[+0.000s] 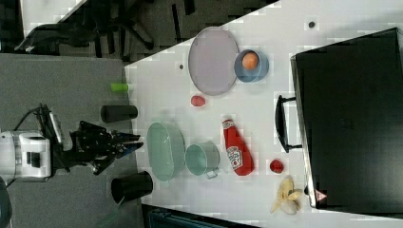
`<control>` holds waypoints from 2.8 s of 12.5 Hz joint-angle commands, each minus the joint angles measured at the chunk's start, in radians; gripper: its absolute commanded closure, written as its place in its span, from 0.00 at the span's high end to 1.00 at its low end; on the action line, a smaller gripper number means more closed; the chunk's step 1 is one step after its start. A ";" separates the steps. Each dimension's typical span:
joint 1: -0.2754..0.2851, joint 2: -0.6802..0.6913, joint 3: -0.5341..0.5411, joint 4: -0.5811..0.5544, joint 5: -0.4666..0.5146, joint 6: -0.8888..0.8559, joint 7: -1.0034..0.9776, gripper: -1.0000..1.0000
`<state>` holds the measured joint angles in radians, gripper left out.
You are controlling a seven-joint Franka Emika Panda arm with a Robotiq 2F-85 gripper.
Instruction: Flap open oven.
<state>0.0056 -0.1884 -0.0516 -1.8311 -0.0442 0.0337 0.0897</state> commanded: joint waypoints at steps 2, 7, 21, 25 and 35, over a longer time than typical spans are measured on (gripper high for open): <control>-0.010 -0.022 -0.058 -0.065 -0.005 -0.007 -0.157 0.18; -0.044 -0.021 -0.179 -0.148 -0.006 0.087 -0.668 0.18; -0.073 0.271 -0.417 -0.284 -0.003 0.619 -1.289 0.18; -0.069 0.306 -0.411 -0.353 -0.001 0.728 -1.289 0.18; -0.049 0.338 -0.394 -0.417 -0.043 0.849 -1.234 0.18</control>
<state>-0.0600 0.1479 -0.4500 -2.2324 -0.0733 0.8789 -1.1494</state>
